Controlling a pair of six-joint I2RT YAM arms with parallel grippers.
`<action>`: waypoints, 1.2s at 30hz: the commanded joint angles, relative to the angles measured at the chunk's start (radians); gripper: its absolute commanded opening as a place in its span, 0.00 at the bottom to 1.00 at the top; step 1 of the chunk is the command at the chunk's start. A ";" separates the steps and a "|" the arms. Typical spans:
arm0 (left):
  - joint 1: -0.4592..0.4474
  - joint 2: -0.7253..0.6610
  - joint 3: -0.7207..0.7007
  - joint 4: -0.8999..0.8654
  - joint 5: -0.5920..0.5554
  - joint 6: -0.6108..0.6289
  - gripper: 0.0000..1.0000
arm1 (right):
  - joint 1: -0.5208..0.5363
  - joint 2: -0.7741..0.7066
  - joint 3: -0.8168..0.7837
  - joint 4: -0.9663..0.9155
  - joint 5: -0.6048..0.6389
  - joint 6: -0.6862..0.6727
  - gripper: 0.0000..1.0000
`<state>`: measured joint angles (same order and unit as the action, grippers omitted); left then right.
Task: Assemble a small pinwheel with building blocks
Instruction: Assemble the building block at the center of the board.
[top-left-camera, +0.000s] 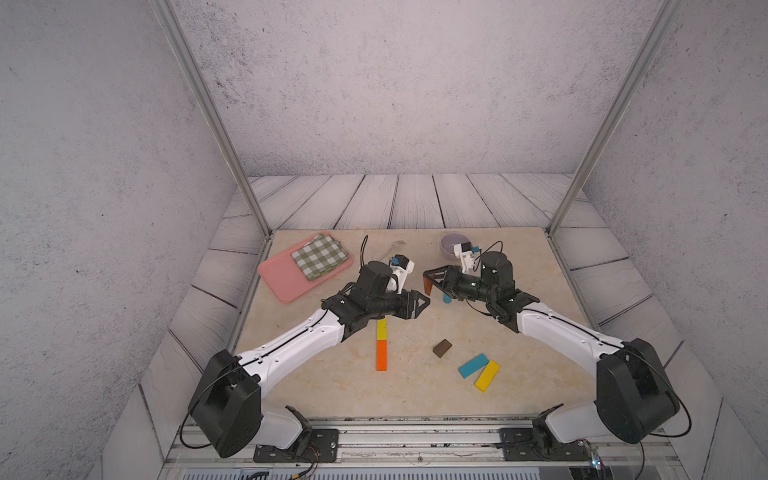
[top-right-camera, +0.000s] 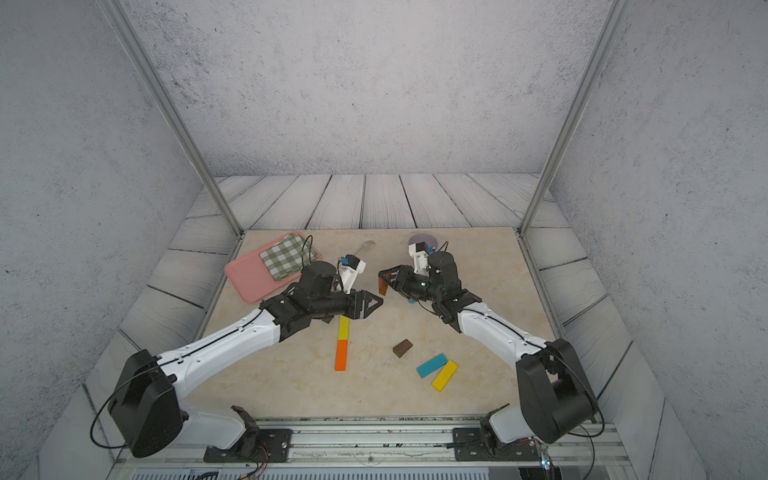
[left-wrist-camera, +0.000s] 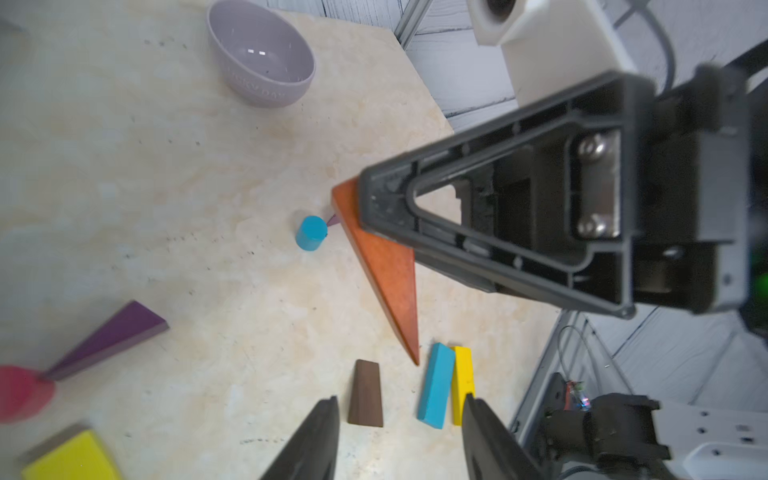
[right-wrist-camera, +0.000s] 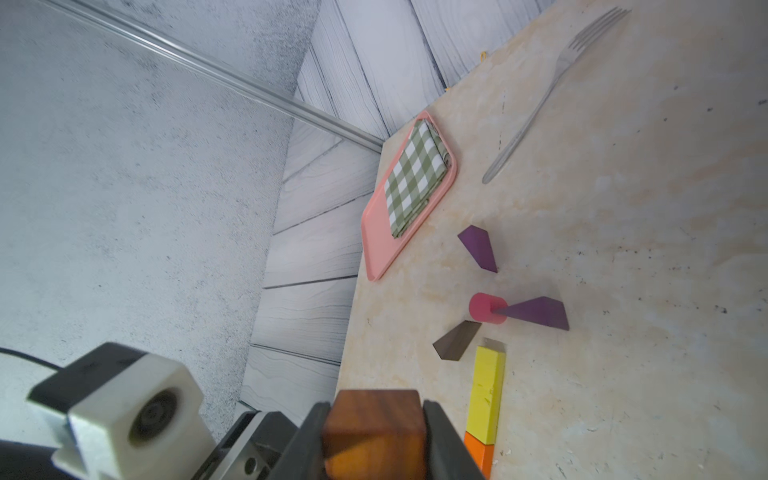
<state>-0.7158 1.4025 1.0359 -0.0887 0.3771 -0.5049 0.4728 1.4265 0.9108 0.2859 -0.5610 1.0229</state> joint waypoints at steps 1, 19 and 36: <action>-0.002 0.022 0.041 -0.016 -0.079 0.002 0.43 | 0.006 -0.053 -0.031 0.019 0.056 0.043 0.39; -0.042 0.138 0.158 -0.055 -0.129 -0.005 0.26 | 0.010 -0.046 -0.029 0.019 0.066 0.054 0.34; -0.043 0.154 0.165 -0.007 -0.089 0.080 0.05 | 0.008 -0.041 0.005 -0.063 -0.009 -0.013 0.33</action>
<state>-0.7555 1.5448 1.1709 -0.1184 0.2600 -0.4480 0.4789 1.4033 0.8852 0.2409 -0.5114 1.0428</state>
